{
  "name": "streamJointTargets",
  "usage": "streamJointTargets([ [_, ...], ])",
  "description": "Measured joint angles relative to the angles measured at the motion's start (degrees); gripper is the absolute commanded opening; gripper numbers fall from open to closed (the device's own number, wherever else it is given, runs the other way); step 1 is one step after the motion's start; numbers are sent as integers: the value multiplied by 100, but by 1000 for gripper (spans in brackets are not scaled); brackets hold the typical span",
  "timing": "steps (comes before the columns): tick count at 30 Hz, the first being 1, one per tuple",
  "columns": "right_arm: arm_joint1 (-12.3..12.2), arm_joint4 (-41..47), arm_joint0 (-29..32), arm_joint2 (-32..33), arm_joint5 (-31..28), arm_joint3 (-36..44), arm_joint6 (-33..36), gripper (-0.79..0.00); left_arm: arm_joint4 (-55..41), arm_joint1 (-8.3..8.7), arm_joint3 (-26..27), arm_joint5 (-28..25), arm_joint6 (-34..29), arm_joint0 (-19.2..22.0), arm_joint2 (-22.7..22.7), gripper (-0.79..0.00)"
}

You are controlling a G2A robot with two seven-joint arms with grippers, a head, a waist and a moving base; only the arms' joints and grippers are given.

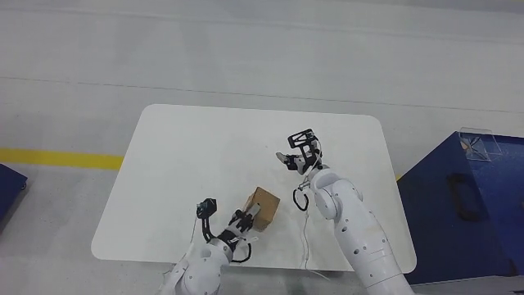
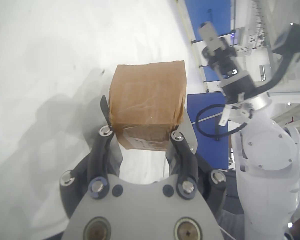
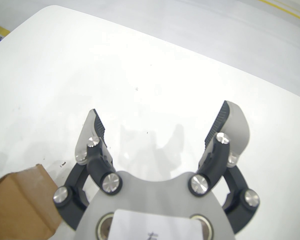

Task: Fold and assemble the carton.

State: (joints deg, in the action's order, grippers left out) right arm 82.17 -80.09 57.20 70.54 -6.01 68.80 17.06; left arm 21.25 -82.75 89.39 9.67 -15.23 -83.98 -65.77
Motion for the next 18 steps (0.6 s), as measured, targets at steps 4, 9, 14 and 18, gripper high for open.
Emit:
streamJointTargets([
  [4, 0, 5, -1, 4, 1, 0, -1, 0, 6, 39, 235, 343, -104, -101, -166, 0],
  [9, 0, 5, -1, 4, 1, 0, -1, 0, -367, 65, 916, 375, 338, -454, -533, 0],
  [14, 0, 5, -1, 4, 1, 0, -1, 0, 842, 130, 1213, -665, 1207, -726, -316, -785],
  [18, 0, 5, -1, 4, 1, 0, -1, 0, 3127, 167, 786, -1065, 2347, -673, 148, -785],
])
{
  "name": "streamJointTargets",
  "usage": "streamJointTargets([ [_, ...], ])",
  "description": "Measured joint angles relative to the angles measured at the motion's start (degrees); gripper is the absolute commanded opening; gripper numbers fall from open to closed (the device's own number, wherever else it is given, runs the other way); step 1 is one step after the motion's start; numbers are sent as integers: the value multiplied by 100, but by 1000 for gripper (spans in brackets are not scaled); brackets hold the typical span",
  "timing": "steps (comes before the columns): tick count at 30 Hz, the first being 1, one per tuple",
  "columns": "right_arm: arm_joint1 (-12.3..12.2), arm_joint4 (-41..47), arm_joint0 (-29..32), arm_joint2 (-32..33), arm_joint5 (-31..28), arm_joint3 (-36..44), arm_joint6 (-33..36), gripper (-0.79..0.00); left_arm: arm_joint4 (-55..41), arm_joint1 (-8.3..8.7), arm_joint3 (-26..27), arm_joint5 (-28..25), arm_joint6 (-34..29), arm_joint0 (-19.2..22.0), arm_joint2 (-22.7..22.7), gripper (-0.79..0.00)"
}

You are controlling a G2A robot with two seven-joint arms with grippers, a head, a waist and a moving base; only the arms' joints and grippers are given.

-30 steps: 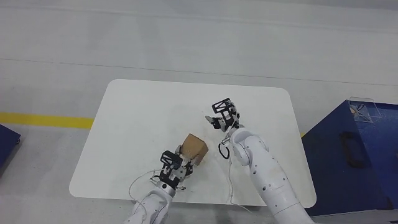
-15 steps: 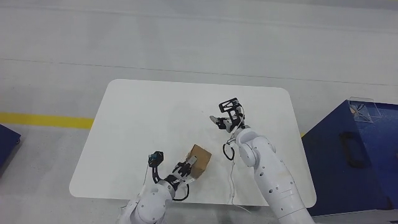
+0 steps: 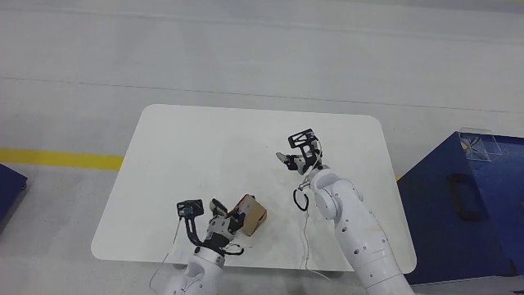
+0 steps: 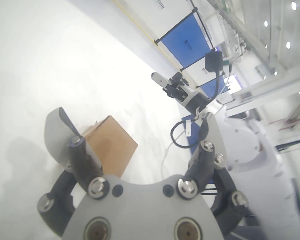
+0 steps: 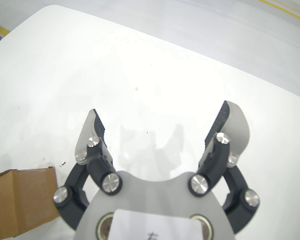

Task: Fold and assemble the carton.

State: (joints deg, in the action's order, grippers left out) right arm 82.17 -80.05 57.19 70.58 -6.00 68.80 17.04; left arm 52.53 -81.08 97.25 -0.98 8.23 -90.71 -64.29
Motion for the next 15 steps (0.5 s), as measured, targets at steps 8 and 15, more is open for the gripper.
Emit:
streamJointTargets([
  [8, 0, 0, 0, 0, 0, 0, 0, 0, 1052, -23, -480, 148, -41, 203, 344, -785],
  [15, 0, 0, 0, 0, 0, 0, 0, 0, 1030, -37, -721, 214, -70, 284, 358, -785],
])
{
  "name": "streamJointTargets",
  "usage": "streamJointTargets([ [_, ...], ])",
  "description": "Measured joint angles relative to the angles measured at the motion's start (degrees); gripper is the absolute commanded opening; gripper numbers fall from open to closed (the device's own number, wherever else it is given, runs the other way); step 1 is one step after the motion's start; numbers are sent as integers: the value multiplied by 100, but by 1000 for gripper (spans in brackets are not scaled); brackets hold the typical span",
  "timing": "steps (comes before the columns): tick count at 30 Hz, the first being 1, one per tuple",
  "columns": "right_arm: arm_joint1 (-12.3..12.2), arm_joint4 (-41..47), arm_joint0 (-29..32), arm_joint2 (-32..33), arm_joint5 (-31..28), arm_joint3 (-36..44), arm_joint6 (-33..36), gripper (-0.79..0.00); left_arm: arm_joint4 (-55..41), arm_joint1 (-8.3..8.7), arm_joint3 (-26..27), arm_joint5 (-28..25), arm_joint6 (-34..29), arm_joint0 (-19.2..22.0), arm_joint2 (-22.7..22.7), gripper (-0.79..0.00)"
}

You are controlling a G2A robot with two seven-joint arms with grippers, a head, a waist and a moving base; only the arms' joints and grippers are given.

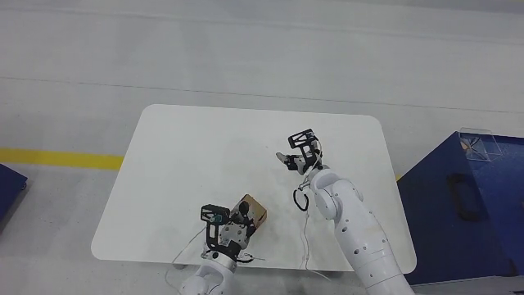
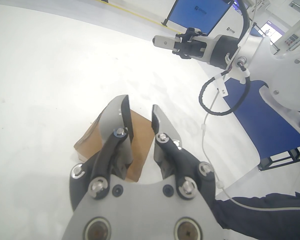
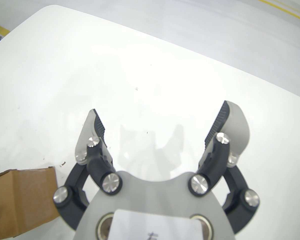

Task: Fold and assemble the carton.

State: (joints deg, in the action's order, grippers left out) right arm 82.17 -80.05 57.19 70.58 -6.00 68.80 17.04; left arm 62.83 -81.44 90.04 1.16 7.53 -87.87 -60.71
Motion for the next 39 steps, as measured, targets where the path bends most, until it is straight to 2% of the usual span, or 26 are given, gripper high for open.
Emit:
streamJointTargets([
  [6, 0, 0, 0, 0, 0, 0, 0, 0, 69, -2, -164, 150, -237, 30, 21, -785],
  [13, 0, 0, 0, 0, 0, 0, 0, 0, -341, -17, 3, -34, 141, -59, -44, -785],
  [18, 0, 0, 0, 0, 0, 0, 0, 0, -58, -9, -203, 125, -49, 2, -10, -785],
  [23, 0, 0, 0, 0, 0, 0, 0, 0, -278, -37, -165, -91, 420, -23, 48, -785],
  [28, 0, 0, 0, 0, 0, 0, 0, 0, -139, -43, -412, 82, 318, 54, 62, -785],
  [30, 0, 0, 0, 0, 0, 0, 0, 0, -181, -60, -447, 88, 468, 82, 93, -785],
  [35, 0, 0, 0, 0, 0, 0, 0, 0, -600, -66, -142, -489, 1321, -153, 50, -770],
  [36, 0, 0, 0, 0, 0, 0, 0, 0, -703, -63, -77, -626, 1570, -228, 12, 0],
  [37, 0, 0, 0, 0, 0, 0, 0, 0, -754, -62, -45, -700, 1762, -280, -15, 0],
  [38, 0, 0, 0, 0, 0, 0, 0, -1, -799, -62, -30, -747, 1934, -322, -29, -779],
  [39, 0, 0, 0, 0, 0, 0, 0, 0, -820, -63, -25, -766, 2058, -344, -35, -769],
])
